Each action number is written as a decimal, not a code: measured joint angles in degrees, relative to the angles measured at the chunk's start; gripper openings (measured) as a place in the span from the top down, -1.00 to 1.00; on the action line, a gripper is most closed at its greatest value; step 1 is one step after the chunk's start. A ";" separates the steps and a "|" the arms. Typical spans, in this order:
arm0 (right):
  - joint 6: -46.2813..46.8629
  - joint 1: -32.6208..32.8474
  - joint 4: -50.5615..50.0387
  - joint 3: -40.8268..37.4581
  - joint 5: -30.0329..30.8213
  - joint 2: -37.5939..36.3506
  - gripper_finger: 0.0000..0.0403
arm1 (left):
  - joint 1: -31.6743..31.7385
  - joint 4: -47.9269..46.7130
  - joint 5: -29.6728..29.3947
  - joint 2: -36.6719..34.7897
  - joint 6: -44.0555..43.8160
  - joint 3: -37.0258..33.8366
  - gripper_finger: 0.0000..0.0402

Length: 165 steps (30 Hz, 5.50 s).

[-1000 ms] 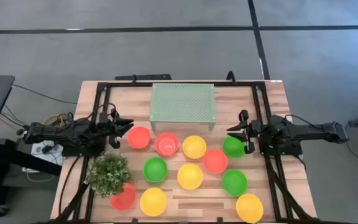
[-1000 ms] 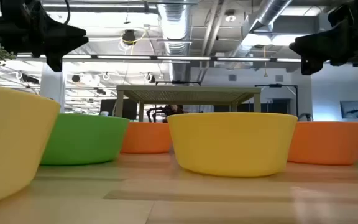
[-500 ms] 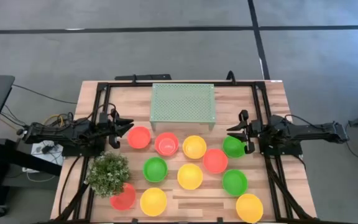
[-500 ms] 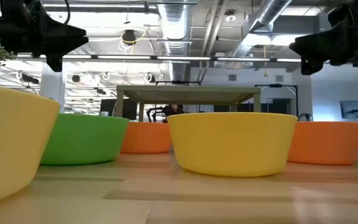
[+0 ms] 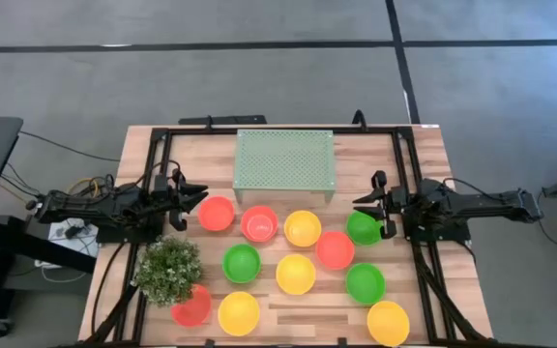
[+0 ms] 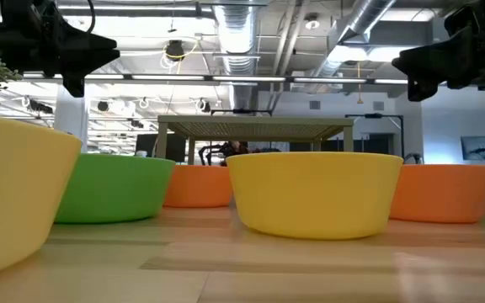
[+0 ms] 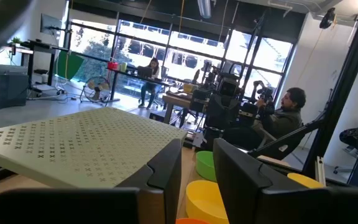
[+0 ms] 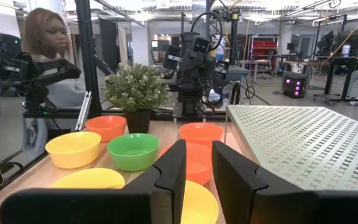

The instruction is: Pick & Place Mini bowls

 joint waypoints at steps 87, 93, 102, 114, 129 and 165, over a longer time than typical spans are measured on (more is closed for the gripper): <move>0.00 -0.01 -0.01 -0.02 -0.01 -0.01 0.64 | 0.00 0.00 0.02 0.00 0.00 0.02 0.53; 0.31 0.00 0.00 0.00 -0.02 0.00 0.64 | 0.00 0.00 0.02 0.00 0.00 0.02 0.53; 7.46 -0.18 0.07 -0.01 0.85 -0.02 0.64 | 0.02 7.51 -0.42 0.07 1.91 0.00 0.53; -2.72 -1.52 6.36 4.67 3.15 0.45 0.64 | 0.08 11.92 -0.39 0.38 3.48 0.02 0.53; 1.17 1.20 1.57 25.94 0.70 38.75 0.64 | 0.15 12.12 6.43 29.71 16.72 20.63 0.74; 0.00 17.36 -35.00 57.83 13.33 75.44 0.31 | 0.22 11.12 2.56 40.81 24.09 23.49 0.23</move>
